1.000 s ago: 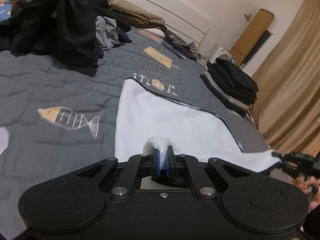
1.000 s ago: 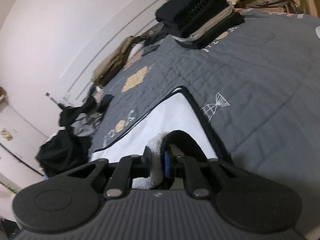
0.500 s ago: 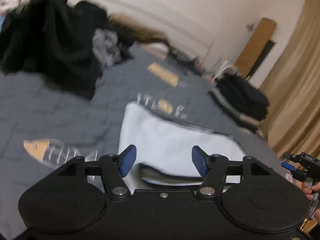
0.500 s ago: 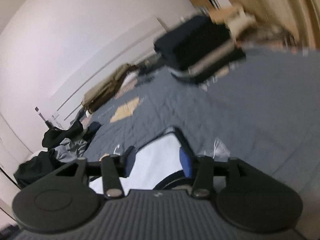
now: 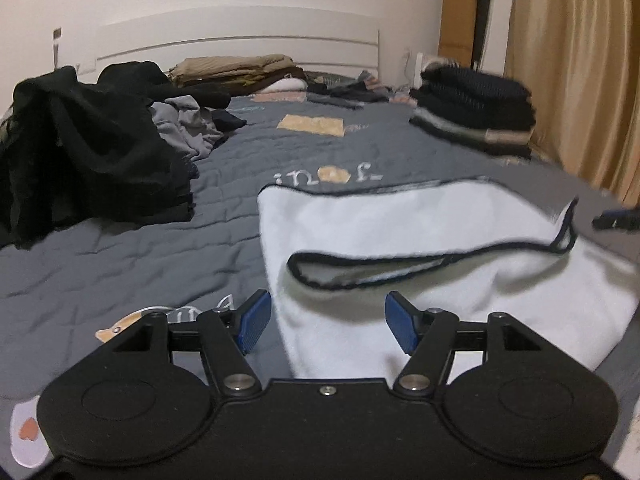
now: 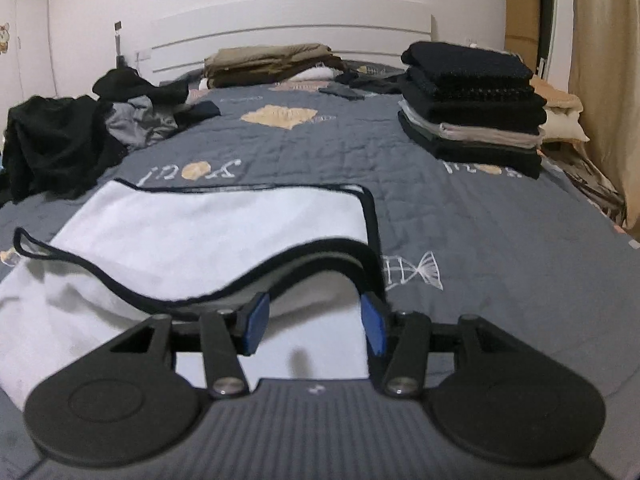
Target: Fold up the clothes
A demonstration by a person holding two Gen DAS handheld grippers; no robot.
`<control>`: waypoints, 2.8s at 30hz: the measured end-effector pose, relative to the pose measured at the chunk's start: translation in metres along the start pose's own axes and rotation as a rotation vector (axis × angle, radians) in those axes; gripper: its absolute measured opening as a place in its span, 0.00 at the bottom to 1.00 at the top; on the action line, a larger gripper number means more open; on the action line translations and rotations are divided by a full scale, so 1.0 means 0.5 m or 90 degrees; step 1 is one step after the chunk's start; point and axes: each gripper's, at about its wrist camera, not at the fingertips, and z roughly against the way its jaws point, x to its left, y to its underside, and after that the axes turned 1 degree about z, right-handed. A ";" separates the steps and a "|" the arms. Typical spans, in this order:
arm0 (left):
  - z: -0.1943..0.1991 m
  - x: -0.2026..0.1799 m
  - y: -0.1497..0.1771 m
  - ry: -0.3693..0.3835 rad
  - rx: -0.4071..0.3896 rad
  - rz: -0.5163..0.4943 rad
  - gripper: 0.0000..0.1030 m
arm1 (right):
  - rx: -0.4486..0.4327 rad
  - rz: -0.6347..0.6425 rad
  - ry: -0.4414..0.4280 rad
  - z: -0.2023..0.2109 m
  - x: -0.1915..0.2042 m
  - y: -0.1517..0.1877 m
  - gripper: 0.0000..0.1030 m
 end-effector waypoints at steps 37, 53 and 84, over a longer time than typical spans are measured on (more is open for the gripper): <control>-0.172 0.053 -0.020 0.023 -0.003 0.015 0.68 | 0.026 -0.022 0.015 -0.086 -0.039 0.003 0.51; -0.200 0.074 -0.019 0.030 0.024 0.100 0.31 | 0.026 -0.052 0.029 -0.104 -0.064 -0.003 0.54; -0.162 0.097 -0.040 0.030 -0.054 0.154 0.17 | -0.060 -0.075 0.029 -0.129 -0.076 -0.078 0.07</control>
